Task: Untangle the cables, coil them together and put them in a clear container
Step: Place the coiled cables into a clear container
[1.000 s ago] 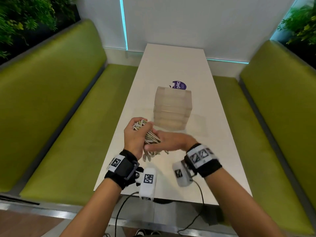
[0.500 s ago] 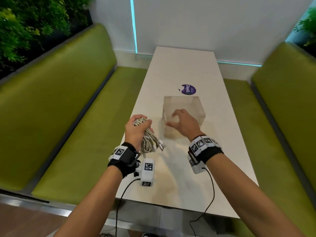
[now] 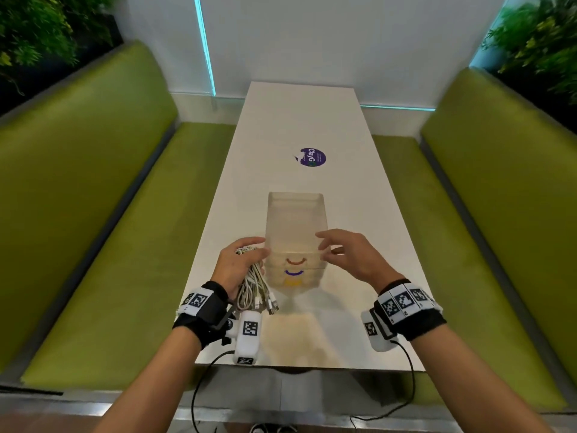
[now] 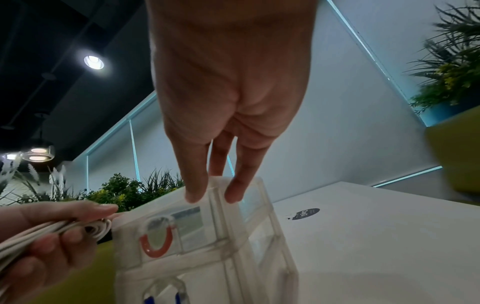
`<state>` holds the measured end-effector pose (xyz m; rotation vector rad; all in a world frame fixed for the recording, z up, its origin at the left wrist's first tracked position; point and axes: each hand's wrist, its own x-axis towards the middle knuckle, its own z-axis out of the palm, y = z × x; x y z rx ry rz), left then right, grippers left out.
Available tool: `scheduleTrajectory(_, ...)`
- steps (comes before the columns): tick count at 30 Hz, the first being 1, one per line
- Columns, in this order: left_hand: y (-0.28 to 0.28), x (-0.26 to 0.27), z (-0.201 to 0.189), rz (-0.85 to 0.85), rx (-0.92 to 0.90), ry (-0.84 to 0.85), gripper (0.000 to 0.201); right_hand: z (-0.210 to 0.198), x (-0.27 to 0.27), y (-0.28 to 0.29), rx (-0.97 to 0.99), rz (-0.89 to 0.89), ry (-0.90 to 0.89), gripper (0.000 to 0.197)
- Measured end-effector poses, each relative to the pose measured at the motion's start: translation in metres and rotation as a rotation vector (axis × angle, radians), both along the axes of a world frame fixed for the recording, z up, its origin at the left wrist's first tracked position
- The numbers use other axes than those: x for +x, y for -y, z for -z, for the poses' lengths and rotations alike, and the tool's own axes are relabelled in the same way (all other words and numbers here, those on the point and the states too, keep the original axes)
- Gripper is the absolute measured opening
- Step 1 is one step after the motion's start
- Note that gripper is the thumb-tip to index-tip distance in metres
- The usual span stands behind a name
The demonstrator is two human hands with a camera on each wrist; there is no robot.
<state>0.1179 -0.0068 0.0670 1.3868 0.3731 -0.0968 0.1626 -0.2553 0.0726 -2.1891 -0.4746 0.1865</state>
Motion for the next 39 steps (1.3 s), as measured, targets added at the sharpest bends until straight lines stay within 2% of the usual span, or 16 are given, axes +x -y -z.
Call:
scheduleTrajectory(6,0.006,-0.003,0.001,0.004,0.009,-0.019,0.029,-0.003,-0.015,0.007,0.028,-0.027,-0.058,0.037)
scheduleTrajectory(10,0.007,-0.002,-0.003,-0.007,0.055,-0.014,0.028,0.007,-0.05,0.0,-0.016,0.114,0.389,0.018)
scheduleTrajectory(11,0.007,-0.001,-0.005,-0.006,0.052,-0.015,0.028,0.013,-0.061,-0.007,-0.044,0.096,0.356,0.02)
scheduleTrajectory(12,0.007,-0.001,-0.006,-0.004,0.041,-0.015,0.028,0.023,-0.068,-0.015,-0.117,0.043,0.236,0.024)
scheduleTrajectory(14,0.009,-0.001,-0.007,-0.003,0.02,-0.013,0.029,0.048,-0.073,-0.031,-0.41,-0.111,-0.071,0.043)
scheduleTrajectory(16,0.009,-0.002,-0.007,-0.003,0.009,-0.014,0.03,0.073,-0.066,-0.043,-0.607,-0.177,-0.179,0.057)
scheduleTrajectory(22,0.009,-0.004,-0.004,-0.02,-0.042,-0.021,0.031,0.097,-0.063,-0.056,-0.685,-0.123,-0.182,0.059)
scheduleTrajectory(26,0.013,-0.005,0.0,-0.049,-0.074,-0.029,0.03,0.091,-0.067,-0.052,-0.611,-0.082,-0.09,0.049)
scheduleTrajectory(31,0.013,-0.003,0.008,-0.073,-0.078,-0.042,0.027,0.076,-0.107,-0.034,-0.587,-0.26,-0.105,0.037)
scheduleTrajectory(35,0.012,-0.003,0.009,-0.061,-0.069,-0.035,0.029,0.071,-0.115,-0.028,-0.433,-0.198,0.009,0.029)
scheduleTrajectory(39,0.013,-0.003,0.007,-0.06,-0.058,-0.035,0.029,0.076,-0.107,-0.037,-0.553,-0.192,0.009,0.032)
